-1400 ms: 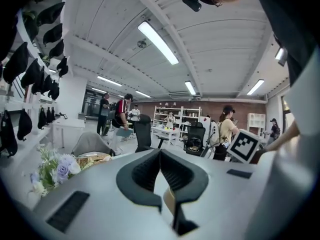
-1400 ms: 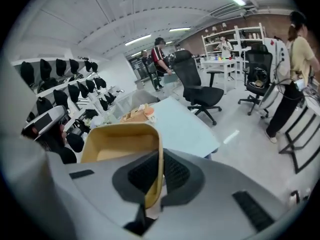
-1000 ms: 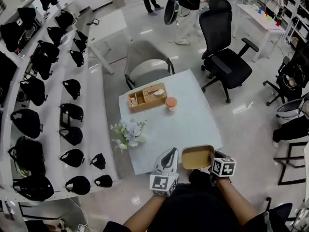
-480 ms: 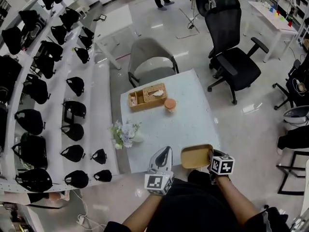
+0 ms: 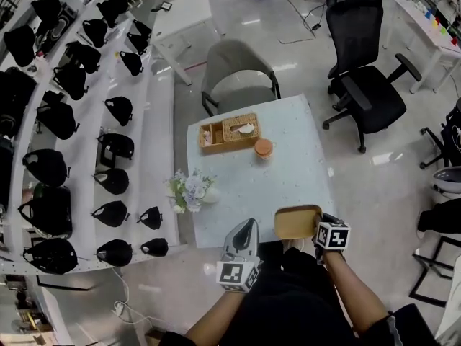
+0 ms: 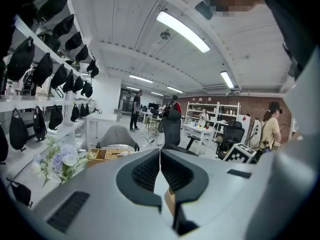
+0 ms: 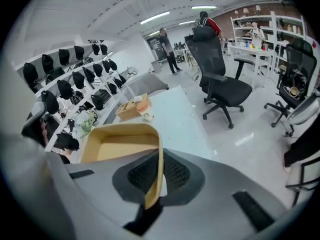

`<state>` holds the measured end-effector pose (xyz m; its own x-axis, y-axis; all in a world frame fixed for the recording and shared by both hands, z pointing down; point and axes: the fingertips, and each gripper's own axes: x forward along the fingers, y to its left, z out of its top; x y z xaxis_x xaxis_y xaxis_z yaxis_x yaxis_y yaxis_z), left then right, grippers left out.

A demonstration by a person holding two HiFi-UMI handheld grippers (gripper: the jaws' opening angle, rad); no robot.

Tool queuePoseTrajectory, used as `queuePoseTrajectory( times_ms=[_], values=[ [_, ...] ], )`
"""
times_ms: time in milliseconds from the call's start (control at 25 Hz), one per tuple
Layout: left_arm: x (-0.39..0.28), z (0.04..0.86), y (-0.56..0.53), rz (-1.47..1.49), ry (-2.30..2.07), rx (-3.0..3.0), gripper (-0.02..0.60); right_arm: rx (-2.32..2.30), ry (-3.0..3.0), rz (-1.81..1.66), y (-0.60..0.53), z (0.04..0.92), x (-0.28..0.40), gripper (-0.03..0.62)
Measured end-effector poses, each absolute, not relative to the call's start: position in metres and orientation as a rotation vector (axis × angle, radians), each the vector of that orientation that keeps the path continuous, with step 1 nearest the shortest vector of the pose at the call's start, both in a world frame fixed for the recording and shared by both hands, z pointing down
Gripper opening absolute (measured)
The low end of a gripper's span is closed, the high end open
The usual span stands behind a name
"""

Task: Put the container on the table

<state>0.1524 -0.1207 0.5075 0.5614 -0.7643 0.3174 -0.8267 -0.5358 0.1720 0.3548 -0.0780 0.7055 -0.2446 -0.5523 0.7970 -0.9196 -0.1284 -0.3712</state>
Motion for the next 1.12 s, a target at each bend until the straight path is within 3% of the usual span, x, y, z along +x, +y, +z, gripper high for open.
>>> queuePoseTrajectory(
  times_ms=[1120],
  values=[
    [0.065, 0.596, -0.195, 0.296, -1.32, 2.28, 0.009, 1.39, -1.626, 1.38, -0.154, 0.843, 0.25, 0.011]
  ],
)
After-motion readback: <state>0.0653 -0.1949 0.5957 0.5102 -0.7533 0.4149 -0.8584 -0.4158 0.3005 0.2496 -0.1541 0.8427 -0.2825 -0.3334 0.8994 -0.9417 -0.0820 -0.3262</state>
